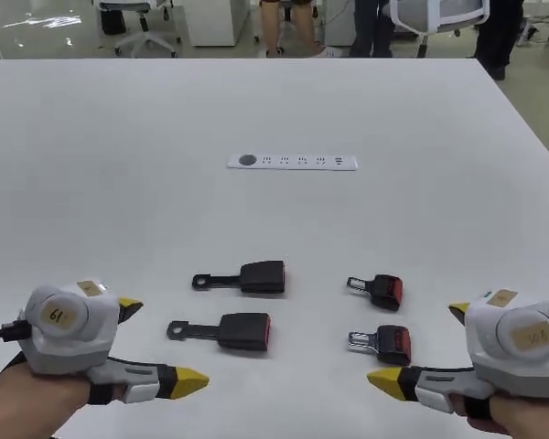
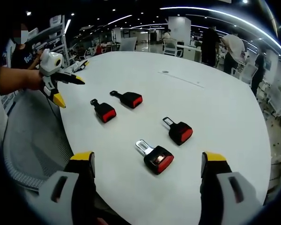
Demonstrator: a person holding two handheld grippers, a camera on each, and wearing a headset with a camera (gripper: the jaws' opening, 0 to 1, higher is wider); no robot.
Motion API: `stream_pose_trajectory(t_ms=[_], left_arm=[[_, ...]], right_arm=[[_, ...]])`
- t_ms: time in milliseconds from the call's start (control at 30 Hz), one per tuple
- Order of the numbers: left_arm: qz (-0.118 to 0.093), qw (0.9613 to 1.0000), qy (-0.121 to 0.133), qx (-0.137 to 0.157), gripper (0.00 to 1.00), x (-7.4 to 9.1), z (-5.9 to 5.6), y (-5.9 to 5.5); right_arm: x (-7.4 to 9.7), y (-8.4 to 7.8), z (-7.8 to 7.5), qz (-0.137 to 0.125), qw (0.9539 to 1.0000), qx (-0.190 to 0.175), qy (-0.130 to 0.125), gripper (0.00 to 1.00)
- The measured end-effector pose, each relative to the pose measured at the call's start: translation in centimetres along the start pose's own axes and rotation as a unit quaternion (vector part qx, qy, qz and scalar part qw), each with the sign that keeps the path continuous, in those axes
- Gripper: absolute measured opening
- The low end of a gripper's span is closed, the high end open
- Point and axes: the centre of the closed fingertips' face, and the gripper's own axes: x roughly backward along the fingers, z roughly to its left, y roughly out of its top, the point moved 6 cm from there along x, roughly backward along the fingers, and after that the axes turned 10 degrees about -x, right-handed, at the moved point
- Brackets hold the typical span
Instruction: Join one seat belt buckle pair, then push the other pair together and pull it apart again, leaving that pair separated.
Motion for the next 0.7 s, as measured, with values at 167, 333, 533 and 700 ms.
stream_pose_trajectory(t_ms=[167,333,533,700], left_arm=[[0.0,1.0,-0.002,0.0,1.0,-0.1,0.1,0.3],[0.0,1.0,-0.003,-0.002,1.0,0.0,0.2,0.0],[-0.011,0.9998,0.006,-0.013,0.96,0.3,0.0,-0.1],[0.0,1.0,0.004,-0.006,0.99,0.2,-0.4,-0.7]], right_arm=[[0.1,-0.2,-0.1,0.004,1.0,0.003,-0.003,0.98],[0.2,-0.4,-0.1,0.003,1.0,-0.001,-0.005,0.98],[0.4,-0.8,0.1,0.0,1.0,0.0,-0.01,0.98],[0.3,-1.3,0.3,0.008,0.9998,0.01,-0.015,1.0]])
